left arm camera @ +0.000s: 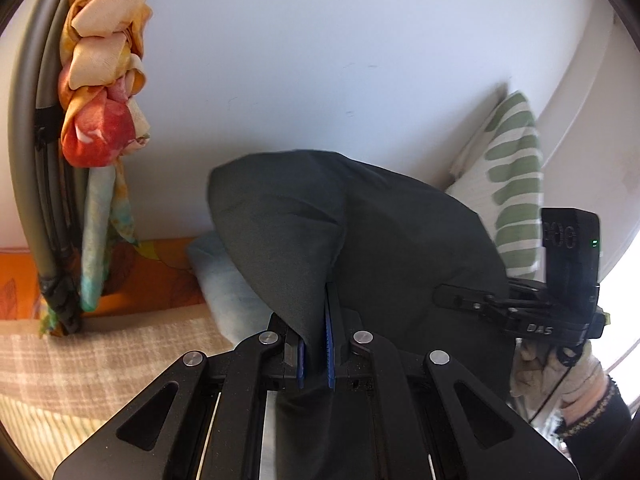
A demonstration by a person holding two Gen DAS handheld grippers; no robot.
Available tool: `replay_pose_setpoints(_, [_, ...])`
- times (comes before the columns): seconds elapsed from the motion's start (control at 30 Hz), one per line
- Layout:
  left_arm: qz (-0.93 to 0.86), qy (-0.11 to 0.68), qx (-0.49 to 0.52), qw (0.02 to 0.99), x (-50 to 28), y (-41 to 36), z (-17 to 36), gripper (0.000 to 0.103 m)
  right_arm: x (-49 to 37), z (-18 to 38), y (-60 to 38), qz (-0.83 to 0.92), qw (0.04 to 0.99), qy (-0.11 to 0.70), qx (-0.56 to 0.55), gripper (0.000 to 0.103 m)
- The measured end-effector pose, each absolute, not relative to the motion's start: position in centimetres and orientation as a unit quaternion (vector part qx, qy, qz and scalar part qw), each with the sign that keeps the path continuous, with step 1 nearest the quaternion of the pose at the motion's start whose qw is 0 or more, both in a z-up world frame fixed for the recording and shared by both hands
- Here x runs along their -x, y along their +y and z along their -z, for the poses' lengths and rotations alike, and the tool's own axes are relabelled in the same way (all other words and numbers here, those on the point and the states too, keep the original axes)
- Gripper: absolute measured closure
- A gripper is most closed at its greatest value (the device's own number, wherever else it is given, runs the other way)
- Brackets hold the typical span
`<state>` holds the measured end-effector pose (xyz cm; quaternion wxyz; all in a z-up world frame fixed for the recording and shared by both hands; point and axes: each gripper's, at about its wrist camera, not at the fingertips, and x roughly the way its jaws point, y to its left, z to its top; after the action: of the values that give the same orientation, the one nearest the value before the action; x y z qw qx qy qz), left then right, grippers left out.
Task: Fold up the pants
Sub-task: 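Lower the trousers onto the folded jeans stack and open both tools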
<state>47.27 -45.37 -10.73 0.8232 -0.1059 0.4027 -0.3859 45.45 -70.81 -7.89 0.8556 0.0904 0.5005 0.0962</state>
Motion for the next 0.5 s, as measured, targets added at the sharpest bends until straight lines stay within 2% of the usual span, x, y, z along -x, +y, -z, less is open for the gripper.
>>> replay_pose_setpoints(0.23, [0.345, 0.388, 0.036, 0.854, -47.4, -46.0, 10.2, 0.091, -45.9, 9.5, -71.8, -0.042, 0.845, 0.524, -0.097, 0.061])
replay_pose_setpoints(0.43, [0.344, 0.386, 0.041, 0.855, -47.1, -44.9, 9.2, 0.089, -44.8, 8.7, -73.5, 0.005, 0.855, 0.505, -0.118, 0.051])
replay_pose_setpoints(0.47, [0.344, 0.387, 0.042, 0.854, -47.2, -44.7, 9.2, 0.085, -44.5, 8.3, -73.5, 0.009, 0.858, 0.5, -0.119, 0.048])
replay_pose_setpoints(0.5, [0.345, 0.386, 0.043, 0.855, -46.9, -44.5, 8.9, 0.077, -44.4, 8.1, -73.4, 0.011, 0.859, 0.497, -0.119, 0.046])
